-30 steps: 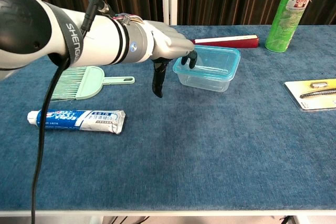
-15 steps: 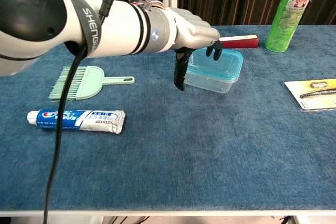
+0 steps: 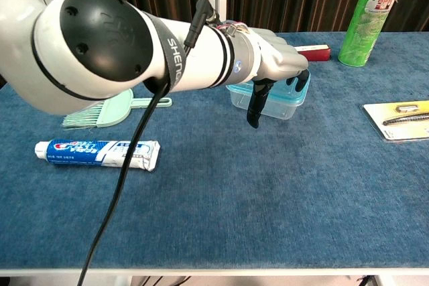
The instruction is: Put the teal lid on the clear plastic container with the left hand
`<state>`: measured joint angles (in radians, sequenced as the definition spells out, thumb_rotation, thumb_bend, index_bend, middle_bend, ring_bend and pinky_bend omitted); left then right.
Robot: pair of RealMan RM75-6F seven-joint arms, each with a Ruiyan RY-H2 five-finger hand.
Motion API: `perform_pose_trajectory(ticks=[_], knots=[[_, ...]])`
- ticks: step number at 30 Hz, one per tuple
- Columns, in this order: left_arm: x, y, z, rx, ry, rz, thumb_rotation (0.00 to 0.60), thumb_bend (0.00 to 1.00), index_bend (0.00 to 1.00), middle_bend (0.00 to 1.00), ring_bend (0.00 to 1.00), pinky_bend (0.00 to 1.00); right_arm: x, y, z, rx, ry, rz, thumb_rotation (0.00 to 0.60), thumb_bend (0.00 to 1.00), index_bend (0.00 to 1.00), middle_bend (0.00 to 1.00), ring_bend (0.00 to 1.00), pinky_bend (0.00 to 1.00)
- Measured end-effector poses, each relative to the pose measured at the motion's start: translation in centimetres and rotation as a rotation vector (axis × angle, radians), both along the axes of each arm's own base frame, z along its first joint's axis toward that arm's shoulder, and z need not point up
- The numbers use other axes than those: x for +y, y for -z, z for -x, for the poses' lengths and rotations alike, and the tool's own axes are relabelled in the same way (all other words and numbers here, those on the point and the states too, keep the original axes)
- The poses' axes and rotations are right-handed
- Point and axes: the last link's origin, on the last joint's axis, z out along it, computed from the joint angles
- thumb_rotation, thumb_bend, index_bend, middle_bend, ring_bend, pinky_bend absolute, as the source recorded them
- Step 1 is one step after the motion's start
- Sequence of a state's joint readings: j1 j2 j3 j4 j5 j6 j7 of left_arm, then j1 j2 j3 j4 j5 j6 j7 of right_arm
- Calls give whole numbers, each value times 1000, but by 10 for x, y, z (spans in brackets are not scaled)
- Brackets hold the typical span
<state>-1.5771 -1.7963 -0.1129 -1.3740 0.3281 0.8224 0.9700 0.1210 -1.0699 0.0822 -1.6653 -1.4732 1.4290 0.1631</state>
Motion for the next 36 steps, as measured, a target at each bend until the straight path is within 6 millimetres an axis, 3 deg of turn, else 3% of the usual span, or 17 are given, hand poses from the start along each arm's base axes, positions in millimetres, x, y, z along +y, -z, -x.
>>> perform_pose_trajectory(ticks=[13, 20, 28, 36], knots=[[-3, 5, 8, 18, 11, 1, 600, 24, 206, 162, 75, 53, -2, 1, -2, 2, -2, -5, 600, 146, 0, 167, 0, 0], [-2, 0, 2, -7, 11, 1, 600, 25, 205, 162, 75, 54, 0, 0, -2, 2, -1, 2, 600, 147, 0, 167, 0, 0], [13, -8, -13, -62, 4, -36, 600, 24, 205, 159, 75, 53, 2, -2, -1, 4, 5, 9, 600, 146, 0, 167, 0, 0], [34, 3, -19, -70, -27, -66, 600, 24, 198, 146, 75, 53, 2, -1, 1, 3, 13, 7, 600, 146, 0, 167, 0, 0]])
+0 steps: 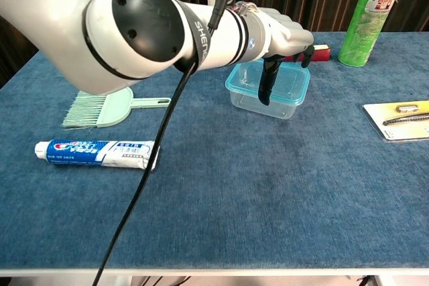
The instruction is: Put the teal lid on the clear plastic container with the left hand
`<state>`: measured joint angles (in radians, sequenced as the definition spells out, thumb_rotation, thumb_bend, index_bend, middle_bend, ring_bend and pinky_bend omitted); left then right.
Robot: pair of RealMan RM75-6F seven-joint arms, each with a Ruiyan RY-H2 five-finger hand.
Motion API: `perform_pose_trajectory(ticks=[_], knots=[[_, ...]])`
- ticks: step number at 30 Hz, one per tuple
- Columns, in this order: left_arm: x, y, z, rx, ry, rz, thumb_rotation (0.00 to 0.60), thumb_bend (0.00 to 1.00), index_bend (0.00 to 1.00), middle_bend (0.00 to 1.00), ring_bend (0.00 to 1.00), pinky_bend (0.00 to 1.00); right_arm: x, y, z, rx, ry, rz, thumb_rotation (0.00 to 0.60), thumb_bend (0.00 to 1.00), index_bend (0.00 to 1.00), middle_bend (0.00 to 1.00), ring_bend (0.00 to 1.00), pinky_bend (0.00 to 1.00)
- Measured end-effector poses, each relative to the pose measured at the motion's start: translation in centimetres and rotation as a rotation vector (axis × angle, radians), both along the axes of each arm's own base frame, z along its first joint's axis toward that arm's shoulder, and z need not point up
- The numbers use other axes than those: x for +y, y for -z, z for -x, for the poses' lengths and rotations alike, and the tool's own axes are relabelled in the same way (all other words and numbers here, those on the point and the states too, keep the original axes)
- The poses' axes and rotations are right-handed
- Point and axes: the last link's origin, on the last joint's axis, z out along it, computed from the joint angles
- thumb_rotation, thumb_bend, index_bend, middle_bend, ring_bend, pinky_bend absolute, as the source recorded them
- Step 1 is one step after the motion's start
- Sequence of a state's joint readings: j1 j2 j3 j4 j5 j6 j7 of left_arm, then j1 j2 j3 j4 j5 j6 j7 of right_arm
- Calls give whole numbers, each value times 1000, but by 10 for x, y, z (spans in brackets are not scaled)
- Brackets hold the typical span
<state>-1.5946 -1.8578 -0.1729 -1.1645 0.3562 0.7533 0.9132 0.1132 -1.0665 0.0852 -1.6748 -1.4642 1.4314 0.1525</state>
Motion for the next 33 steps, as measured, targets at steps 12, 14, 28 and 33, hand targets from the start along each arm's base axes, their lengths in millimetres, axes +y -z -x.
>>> perform_pose_trajectory(ticks=[12, 14, 28, 33], knots=[[5, 20, 5, 31, -39, 18, 600, 24, 198, 146, 74, 52, -1, 1, 3, 0, 11, -5, 600, 146, 0, 167, 0, 0], [5, 21, 6, 36, -37, 16, 600, 25, 198, 146, 75, 52, -1, 1, 3, 0, 10, -4, 600, 146, 0, 167, 0, 0], [0, 22, 7, 64, -29, 18, 600, 24, 198, 146, 74, 54, 1, 0, 2, 0, 10, 2, 600, 147, 0, 167, 0, 0], [-1, 13, 3, 15, -41, 32, 600, 24, 197, 146, 74, 54, 2, -2, 1, 1, 5, 8, 600, 146, 0, 167, 0, 0]])
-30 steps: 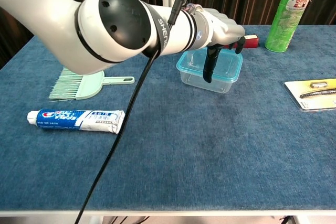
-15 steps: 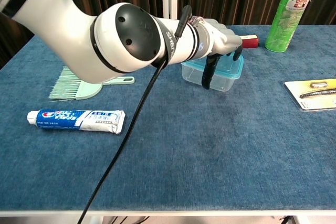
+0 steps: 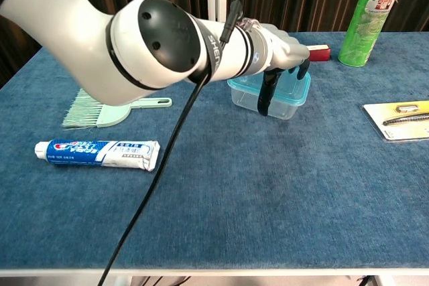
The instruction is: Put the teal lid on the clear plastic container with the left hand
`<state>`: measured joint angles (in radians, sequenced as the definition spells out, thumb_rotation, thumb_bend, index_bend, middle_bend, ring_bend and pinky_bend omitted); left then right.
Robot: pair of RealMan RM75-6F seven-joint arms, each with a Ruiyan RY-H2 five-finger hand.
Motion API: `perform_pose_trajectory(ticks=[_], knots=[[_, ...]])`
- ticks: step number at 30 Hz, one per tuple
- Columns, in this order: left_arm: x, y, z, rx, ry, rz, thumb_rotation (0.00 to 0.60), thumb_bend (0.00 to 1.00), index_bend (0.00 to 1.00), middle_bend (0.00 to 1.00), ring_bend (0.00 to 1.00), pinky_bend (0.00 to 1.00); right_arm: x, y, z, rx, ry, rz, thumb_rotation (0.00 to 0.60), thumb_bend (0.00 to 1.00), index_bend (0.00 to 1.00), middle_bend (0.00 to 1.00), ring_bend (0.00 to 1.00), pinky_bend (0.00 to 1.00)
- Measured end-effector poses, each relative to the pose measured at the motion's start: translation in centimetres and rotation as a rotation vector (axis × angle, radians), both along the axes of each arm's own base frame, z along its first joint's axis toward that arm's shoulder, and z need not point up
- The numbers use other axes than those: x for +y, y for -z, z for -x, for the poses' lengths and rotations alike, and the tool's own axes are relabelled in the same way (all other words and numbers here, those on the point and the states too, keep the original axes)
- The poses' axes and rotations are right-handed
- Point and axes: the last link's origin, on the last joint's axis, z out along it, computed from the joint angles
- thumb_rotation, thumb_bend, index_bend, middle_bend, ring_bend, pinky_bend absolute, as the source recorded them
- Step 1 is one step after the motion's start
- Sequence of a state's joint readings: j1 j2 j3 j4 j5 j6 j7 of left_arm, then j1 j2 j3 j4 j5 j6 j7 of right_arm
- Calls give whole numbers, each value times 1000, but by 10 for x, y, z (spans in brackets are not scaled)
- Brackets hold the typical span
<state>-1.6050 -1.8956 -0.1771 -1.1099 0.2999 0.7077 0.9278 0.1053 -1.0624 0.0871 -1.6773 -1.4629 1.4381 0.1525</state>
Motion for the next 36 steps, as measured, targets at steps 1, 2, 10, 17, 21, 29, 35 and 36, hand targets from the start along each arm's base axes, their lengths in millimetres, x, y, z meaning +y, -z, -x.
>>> perform_pose_trajectory(ticks=[1, 2, 10, 17, 21, 29, 35, 36], knots=[[0, -3, 0, -12, -5, 3, 600, 24, 197, 146, 75, 55, 0, 0, 0, 0, -1, 0, 600, 146, 0, 167, 0, 0], [0, -6, 0, -26, -10, 6, 600, 24, 197, 146, 75, 55, 0, -1, 0, -1, -1, 1, 600, 146, 0, 167, 0, 0], [6, -60, 24, -172, -70, -40, 600, 24, 197, 147, 75, 58, 2, -6, 4, -8, -2, 1, 600, 146, 0, 166, 0, 0], [9, -127, 85, -329, -111, -185, 600, 24, 203, 147, 75, 53, 3, -9, 16, -26, 5, -16, 600, 150, 0, 148, 0, 0], [-2, -166, 141, -392, -113, -315, 600, 24, 205, 151, 74, 52, 3, -10, 22, -41, 1, -21, 600, 150, 0, 119, 0, 0], [-57, -219, 252, -437, -154, -514, 600, 25, 198, 147, 75, 38, 0, -3, 32, -56, -38, -1, 600, 150, 0, 54, 0, 0], [-115, -236, 317, -381, -281, -568, 600, 27, 176, 118, 37, 33, 1, 1, 32, -68, -80, -1, 600, 152, 0, 49, 0, 0], [-123, -238, 322, -377, -302, -573, 600, 27, 171, 111, 34, 33, 2, 2, 31, -69, -84, -5, 600, 152, 0, 46, 0, 0]])
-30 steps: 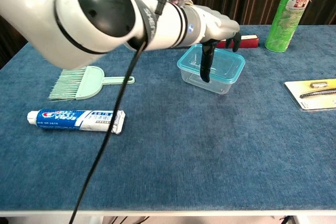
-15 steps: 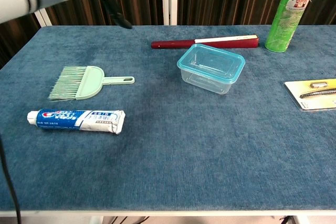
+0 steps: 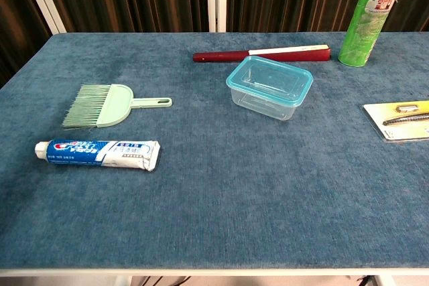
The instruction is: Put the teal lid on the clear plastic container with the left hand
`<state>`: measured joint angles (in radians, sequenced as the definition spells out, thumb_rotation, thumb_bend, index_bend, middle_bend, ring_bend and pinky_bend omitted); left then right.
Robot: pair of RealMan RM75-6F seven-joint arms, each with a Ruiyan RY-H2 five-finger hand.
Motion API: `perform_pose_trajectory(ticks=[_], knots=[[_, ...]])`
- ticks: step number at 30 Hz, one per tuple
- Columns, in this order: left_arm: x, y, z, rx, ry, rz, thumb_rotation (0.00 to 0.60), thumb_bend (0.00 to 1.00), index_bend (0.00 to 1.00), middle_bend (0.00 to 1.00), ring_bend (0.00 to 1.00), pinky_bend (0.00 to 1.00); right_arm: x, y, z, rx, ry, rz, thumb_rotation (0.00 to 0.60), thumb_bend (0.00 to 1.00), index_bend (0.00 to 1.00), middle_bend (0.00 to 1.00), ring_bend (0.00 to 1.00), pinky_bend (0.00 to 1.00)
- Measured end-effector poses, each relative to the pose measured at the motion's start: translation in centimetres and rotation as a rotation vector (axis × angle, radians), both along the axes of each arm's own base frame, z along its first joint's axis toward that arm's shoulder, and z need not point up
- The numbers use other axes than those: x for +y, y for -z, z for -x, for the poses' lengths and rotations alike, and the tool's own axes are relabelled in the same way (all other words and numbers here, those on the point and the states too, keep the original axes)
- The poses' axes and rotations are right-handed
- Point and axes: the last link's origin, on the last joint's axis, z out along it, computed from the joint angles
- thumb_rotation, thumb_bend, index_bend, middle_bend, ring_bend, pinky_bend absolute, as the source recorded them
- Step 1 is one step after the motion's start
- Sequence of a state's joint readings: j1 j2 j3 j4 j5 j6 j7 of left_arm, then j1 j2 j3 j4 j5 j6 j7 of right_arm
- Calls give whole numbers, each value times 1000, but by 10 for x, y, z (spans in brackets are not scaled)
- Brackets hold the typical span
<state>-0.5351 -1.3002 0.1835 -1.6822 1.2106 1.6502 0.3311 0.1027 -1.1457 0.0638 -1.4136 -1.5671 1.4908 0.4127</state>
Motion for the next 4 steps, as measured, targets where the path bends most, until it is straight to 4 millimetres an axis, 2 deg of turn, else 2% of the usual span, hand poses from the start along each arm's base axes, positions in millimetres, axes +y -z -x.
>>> perform_pose_trajectory(ticks=[4], knots=[[-28, -9, 16, -7, -68, -27, 600, 27, 162, 100, 34, 33, 2, 3, 1, 2, 7, -29, 600, 153, 0, 9, 0, 0]])
